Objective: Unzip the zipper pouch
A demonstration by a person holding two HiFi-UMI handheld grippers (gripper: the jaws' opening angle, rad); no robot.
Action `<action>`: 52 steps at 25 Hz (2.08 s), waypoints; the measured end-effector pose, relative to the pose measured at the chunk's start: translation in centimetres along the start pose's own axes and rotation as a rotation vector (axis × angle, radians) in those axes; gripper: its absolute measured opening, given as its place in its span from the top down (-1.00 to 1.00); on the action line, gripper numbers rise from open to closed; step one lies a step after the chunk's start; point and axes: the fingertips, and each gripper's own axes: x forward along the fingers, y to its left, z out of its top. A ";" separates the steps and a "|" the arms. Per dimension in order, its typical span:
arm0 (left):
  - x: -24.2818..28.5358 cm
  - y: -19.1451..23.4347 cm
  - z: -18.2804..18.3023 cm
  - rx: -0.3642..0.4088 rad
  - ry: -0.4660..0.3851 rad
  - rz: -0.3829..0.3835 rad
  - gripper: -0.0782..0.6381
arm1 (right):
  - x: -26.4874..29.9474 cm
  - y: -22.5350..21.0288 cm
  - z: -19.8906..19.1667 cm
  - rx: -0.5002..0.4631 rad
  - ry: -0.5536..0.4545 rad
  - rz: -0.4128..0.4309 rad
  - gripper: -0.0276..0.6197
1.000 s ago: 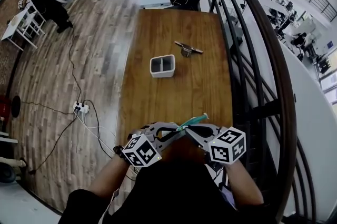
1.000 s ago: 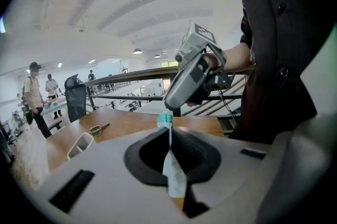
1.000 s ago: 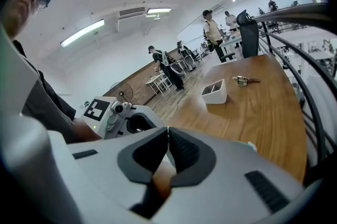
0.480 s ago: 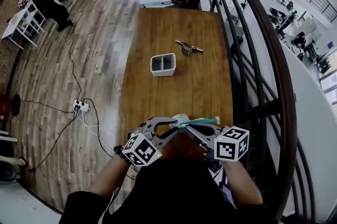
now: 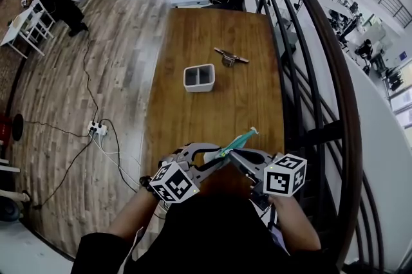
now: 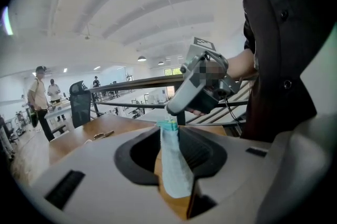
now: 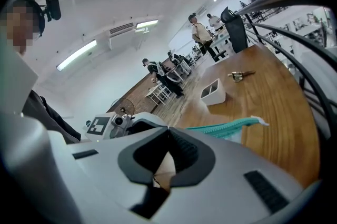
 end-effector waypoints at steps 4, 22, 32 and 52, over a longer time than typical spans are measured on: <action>-0.3 0.3 0.5 -0.038 -0.029 -0.001 0.44 | 0.3 0.0 -0.1 -0.002 0.004 -0.012 0.92; -0.3 -0.2 -0.2 -0.022 -0.008 -0.005 0.65 | 0.4 -1.6 -1.3 -0.027 0.014 -0.074 0.91; -0.6 -0.6 -0.6 0.008 0.020 0.003 0.65 | 0.8 -1.7 -2.1 -0.056 0.062 -0.113 0.90; -2.7 1.3 -1.3 -0.129 -0.025 0.049 0.66 | -0.9 -4.1 -1.0 -0.087 0.048 -0.218 0.92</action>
